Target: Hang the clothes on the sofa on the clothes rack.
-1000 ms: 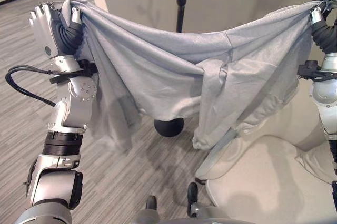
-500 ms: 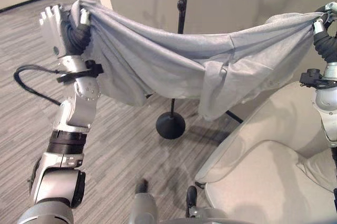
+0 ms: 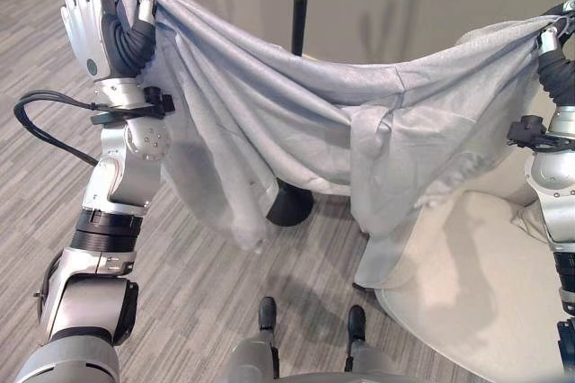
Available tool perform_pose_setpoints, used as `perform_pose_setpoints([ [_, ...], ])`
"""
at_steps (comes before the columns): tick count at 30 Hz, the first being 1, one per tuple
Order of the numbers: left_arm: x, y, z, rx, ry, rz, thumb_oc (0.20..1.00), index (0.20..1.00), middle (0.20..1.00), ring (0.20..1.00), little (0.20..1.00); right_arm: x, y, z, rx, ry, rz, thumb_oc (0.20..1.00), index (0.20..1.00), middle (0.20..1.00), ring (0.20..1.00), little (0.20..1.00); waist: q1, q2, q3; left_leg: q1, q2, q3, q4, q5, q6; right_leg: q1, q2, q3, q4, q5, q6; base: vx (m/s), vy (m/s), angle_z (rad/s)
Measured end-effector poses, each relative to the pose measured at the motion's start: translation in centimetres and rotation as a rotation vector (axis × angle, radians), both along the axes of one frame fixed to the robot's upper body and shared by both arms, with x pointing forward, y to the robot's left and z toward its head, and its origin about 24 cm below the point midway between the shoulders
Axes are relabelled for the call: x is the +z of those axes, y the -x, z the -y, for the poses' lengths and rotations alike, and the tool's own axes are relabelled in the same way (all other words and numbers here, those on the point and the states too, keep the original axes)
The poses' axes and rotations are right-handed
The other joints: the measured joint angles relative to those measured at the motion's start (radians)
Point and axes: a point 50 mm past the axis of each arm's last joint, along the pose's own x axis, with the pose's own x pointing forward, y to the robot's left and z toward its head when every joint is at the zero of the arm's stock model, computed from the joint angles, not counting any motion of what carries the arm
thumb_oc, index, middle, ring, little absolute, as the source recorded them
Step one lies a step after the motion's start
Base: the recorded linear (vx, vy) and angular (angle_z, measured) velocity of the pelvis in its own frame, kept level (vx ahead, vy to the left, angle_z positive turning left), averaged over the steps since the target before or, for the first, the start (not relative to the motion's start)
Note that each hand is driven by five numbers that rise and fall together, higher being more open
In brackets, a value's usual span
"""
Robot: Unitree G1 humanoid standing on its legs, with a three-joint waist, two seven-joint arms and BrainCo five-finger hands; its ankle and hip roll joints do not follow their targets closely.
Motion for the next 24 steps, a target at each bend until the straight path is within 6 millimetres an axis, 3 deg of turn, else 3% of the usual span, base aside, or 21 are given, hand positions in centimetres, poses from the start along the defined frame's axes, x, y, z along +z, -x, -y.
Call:
perform_pose_setpoints([
  [4,0.1,0.1,0.0,0.001,0.002,0.005,0.2,0.2,0.2,0.2,0.2,0.4,0.0,0.0,0.001,0.007,0.012,0.2,0.2,0.2,0.2,0.2,0.012,0.006,0.004,0.095,0.013,0.003,-0.051,-0.006,0.0,0.045,0.02,0.004,0.036,-0.012,0.019,0.05,0.006,-0.08],
  [5,0.2,0.1,0.0,0.001,0.004,0.011,0.2,0.2,0.2,0.2,0.2,0.7,0.0,0.2,-0.015,0.018,0.024,0.2,0.2,0.2,0.2,0.2,0.01,0.009,0.006,0.1,0.022,-0.021,-0.051,-0.016,0.001,0.037,0.039,0.018,0.033,-0.049,0.061,0.05,-0.061,0.24],
  [6,0.1,0.1,0.3,-0.008,0.005,0.011,0.2,0.2,0.2,0.2,0.2,1.0,0.1,1.2,-0.077,0.062,0.03,0.2,0.2,0.2,0.2,0.2,0.004,0.011,0.009,0.092,0.026,-0.041,-0.051,-0.014,-0.002,0.04,0.081,0.041,0.013,-0.074,0.047,0.05,-0.064,0.46],
  [8,-0.6,-0.1,0.2,-0.004,0.026,-0.012,0.2,0.2,0.2,0.2,0.2,1.7,0.5,2.0,-0.107,0.06,0.049,0.2,0.2,0.2,0.2,0.2,-0.003,0.014,0.011,0.097,0.015,-0.065,-0.051,-0.012,-0.014,0.072,0.111,0.057,-0.025,-0.092,-0.026,0.09,-0.098,0.42],
  [11,-0.6,0.2,0.4,-0.023,0.024,-0.007,0.2,0.2,0.2,0.2,0.2,1.7,0.5,1.4,-0.062,0.063,0.041,0.2,0.2,0.2,0.2,0.2,0.008,0.037,0.009,0.116,0.035,-0.07,-0.052,-0.016,-0.03,0.095,0.132,0.047,-0.02,-0.09,-0.032,0.11,-0.067,0.07],
  [24,-0.5,0.4,0.6,-0.046,0.055,0.003,0.2,0.2,0.2,0.2,0.2,1.5,0.3,1.6,-0.037,0.049,0.008,0.2,0.2,0.2,0.2,0.2,0.01,0.044,0.0,0.13,0.049,-0.102,-0.052,-0.014,-0.048,0.129,0.148,0.005,-0.02,-0.103,-0.053,0.05,-0.016,0.08],
])
